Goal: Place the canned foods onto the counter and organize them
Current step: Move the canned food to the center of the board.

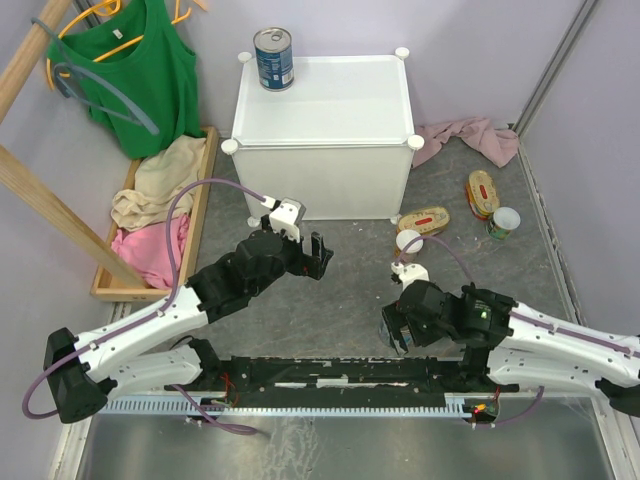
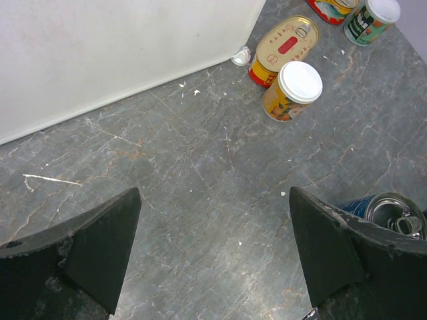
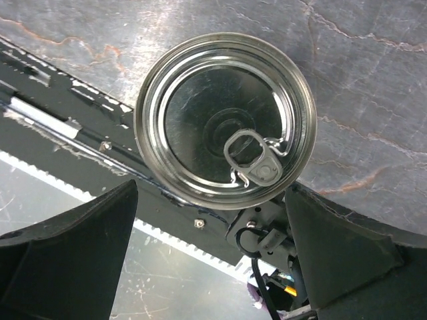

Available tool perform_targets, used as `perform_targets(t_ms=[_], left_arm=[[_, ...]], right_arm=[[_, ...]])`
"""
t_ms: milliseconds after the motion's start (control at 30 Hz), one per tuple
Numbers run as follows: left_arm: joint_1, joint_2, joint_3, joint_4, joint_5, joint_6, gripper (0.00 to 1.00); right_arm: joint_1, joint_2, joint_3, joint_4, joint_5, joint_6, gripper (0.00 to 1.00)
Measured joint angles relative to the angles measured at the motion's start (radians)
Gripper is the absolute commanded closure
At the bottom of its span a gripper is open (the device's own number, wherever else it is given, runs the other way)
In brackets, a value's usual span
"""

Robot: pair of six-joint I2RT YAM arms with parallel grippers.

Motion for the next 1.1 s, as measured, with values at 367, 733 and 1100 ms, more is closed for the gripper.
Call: perform_targets(t_ms=[367, 733, 1100], left_arm=[[0.0, -0.005, -0.016, 0.008, -0.001, 0.0, 0.02], [0.0, -0.048, -0.028, 0.006, -0.013, 0.0, 0.02], [0.0, -0.089, -0.028, -0.034, -0.103, -0.023, 0.02]], right_arm=[[0.019, 0.082, -0.058, 0.091, 0.113, 0.037, 0.02], [0.022, 0.132, -0.078, 0.221, 0.194, 0.018, 0.33], [0.022, 0.303, -0.027, 0.399, 0.232, -0.051, 0.39]])
